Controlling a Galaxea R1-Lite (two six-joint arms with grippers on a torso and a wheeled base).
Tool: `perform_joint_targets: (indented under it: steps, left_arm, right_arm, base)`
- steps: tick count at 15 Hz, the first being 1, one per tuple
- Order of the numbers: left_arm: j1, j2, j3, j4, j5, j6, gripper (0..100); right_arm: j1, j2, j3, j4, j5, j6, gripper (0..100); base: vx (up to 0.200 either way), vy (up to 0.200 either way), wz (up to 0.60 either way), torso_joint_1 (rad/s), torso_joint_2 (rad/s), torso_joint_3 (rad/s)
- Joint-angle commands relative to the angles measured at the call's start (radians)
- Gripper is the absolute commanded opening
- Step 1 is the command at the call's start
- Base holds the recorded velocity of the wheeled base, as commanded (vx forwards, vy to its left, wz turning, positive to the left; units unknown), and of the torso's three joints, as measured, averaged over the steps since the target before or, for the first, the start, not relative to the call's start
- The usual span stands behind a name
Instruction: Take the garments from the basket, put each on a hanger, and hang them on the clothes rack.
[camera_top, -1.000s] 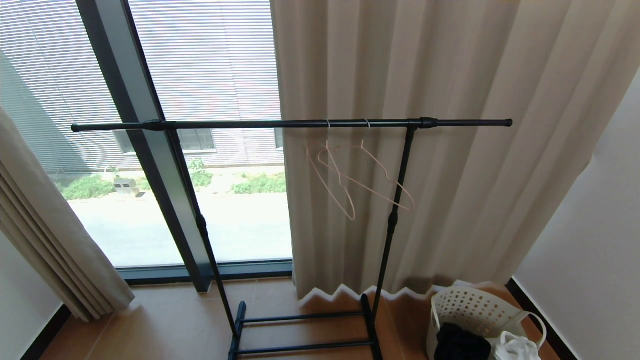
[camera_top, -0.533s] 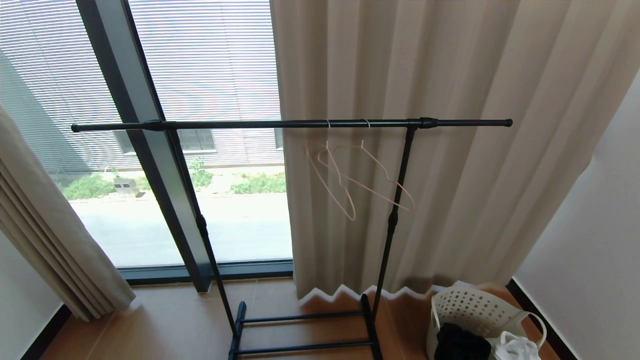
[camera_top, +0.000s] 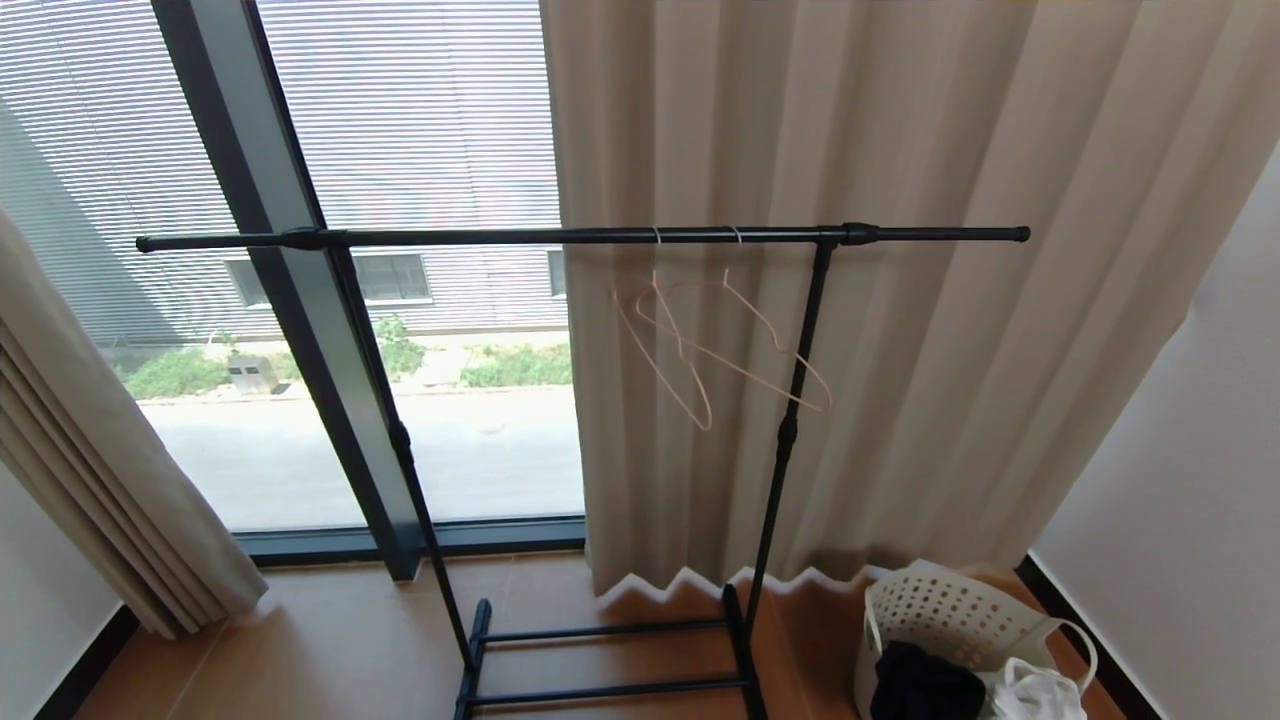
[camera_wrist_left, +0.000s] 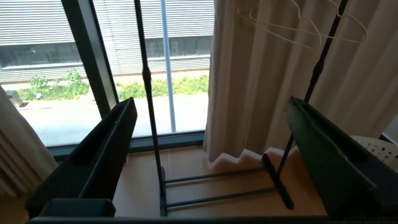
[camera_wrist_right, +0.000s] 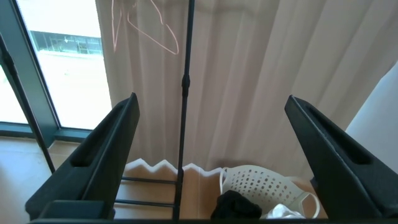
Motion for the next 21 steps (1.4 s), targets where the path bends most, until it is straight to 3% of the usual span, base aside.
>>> perform_joint_targets:
  steps: [1,13,21]
  left_arm:
    - [0.000,0.002,0.000,-0.001,0.000,0.000,100]
    - [0.000,0.002,0.000,-0.001,0.000,-0.001,100]
    - [-0.001,0.002,0.000,-0.001,0.000,-0.001,100]
  right_arm:
    - [0.000,0.001,0.000,0.000,0.000,0.001,100]
    - [-0.001,0.001,0.000,0.000,0.000,0.001,100]
    - [0.000,0.001,0.000,0.000,-0.001,0.001,100]
  base:
    - [0.000,0.000,0.00,-0.149,0.33,0.183]
    - [0.000,0.000,0.00,-0.153,0.36,0.208]
    - [0.000,0.000,0.00,-0.206,0.54,0.315]
